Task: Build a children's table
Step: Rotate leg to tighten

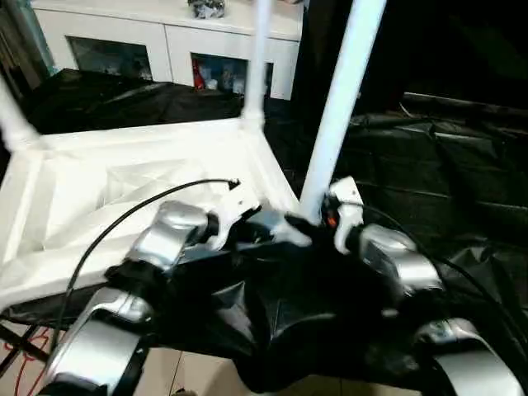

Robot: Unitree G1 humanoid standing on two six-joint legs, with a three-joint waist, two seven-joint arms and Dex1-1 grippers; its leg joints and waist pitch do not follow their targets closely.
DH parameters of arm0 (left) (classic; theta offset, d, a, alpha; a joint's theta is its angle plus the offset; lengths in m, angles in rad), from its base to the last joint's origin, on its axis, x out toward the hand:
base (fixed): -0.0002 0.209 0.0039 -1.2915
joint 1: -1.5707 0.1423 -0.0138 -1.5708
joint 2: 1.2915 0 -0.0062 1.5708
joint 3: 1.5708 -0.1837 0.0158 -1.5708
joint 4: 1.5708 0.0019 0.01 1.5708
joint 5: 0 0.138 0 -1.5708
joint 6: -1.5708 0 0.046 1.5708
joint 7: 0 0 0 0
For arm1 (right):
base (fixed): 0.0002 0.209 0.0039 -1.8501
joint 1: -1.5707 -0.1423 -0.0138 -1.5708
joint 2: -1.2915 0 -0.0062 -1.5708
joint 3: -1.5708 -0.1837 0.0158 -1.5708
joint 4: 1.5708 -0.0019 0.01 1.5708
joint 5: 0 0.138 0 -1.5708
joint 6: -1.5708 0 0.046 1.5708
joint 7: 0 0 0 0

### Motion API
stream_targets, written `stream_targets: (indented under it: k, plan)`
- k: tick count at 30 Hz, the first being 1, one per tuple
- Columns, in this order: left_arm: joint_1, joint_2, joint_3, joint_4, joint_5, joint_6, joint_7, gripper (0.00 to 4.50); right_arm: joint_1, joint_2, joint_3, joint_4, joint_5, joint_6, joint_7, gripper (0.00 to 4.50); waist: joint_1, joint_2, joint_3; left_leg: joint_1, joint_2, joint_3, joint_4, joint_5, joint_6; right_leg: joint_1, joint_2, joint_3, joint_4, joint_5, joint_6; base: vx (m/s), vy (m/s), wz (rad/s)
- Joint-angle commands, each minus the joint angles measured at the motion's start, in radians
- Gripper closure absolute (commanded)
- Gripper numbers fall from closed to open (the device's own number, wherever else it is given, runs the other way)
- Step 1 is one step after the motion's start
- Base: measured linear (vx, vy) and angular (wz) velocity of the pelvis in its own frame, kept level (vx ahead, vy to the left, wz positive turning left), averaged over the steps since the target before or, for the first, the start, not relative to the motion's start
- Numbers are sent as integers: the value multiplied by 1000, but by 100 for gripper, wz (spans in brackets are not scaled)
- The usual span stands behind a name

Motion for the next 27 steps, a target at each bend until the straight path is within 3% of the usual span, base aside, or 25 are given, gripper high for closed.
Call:
stream_targets:
  k: [1,2,4,6,7,9,12,17,20,21,23,25,27]
  plan:
    - [-34,-76,19,12,-23,8,88,450,-4,41,2,93,-39,47,-125,174,1,-2,-58,-1,0,10,-63,-235,10,42,-39,37,-80,-275,-185,0,0,0]
    - [-49,-116,18,31,-13,14,144,450,-28,77,-22,135,-35,31,-199,174,1,7,-60,2,0,9,-64,-232,3,42,-39,37,-79,-263,-191,0,0,0]
    - [-52,-130,15,33,-11,13,154,450,-35,89,-27,146,-33,19,-211,174,1,2,-62,0,-1,10,-62,-226,7,46,-36,36,-78,-229,-197,0,0,0]
    - [-52,-144,7,26,-11,12,152,450,-45,104,-31,161,-24,5,-201,118,4,2,-65,-3,-1,11,-60,-206,21,49,-37,36,-74,-183,-206,0,0,0]
    - [-48,-144,-1,16,-11,7,135,450,-48,109,-31,159,-17,2,-182,118,5,10,-64,-2,-2,11,-60,-203,29,49,-36,36,-72,-164,-212,0,0,0]
    - [-43,-137,-8,7,-11,1,108,450,-50,108,-18,145,-16,-11,-143,86,3,7,-63,-2,-2,12,-61,-219,34,50,-37,36,-75,-175,-216,0,0,0]
    - [-36,-120,-15,4,-14,-10,73,450,-40,91,9,126,-34,-38,-90,78,3,6,-64,-2,-1,11,-60,-227,34,51,-37,35,-76,-188,-214,0,0,0]
    - [-9,-65,-30,-26,-30,-32,-45,450,14,26,69,28,-31,-98,136,78,4,3,-62,-4,1,11,-60,-217,61,55,-37,35,-75,-165,-223,0,0,0]
    - [11,-28,-43,-54,-44,-49,-131,450,52,-19,95,-46,-4,-82,276,78,2,4,-62,-4,3,10,-61,-223,66,53,-37,35,-74,-169,-231,0,0,0]
    - [26,3,-56,-76,-53,-70,-203,450,80,-62,114,-100,19,-57,383,78,8,3,-61,-3,3,10,-60,-227,75,58,-37,35,-76,-168,-232,0,0,0]
    - [36,28,-66,-96,-59,-77,-258,450,105,-100,133,-144,32,-46,470,78,7,4,-61,-3,7,11,-61,-231,81,53,-37,37,-74,-156,-241,0,0,0]
    - [40,41,-65,-107,-62,-73,-282,450,119,-123,146,-165,32,-43,518,78,14,11,-60,-1,8,12,-62,-237,72,51,-38,35,-73,-167,-247,0,0,0]
    - [46,61,-67,-121,-67,-75,-325,450,144,-162,171,-203,33,-23,593,78,24,7,-58,1,9,14,-61,-244,65,51,-36,36,-74,-182,-241,0,0,0]
